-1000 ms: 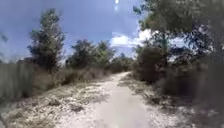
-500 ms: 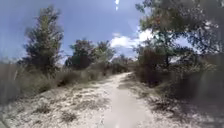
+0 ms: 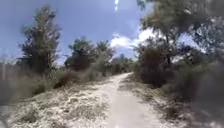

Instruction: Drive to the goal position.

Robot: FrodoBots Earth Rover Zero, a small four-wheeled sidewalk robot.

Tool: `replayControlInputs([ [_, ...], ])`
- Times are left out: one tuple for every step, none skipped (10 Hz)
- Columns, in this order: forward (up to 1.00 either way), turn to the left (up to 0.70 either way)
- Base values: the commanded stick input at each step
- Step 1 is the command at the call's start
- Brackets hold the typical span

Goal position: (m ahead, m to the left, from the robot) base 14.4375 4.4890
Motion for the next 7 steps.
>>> replayControlInputs([
  [0.50,0.00],
  [0.50,0.00],
  [0.50,0.00],
  [0.50,0.00],
  [0.50,0.00],
  [0.50,0.00],
  [0.50,0.00],
])
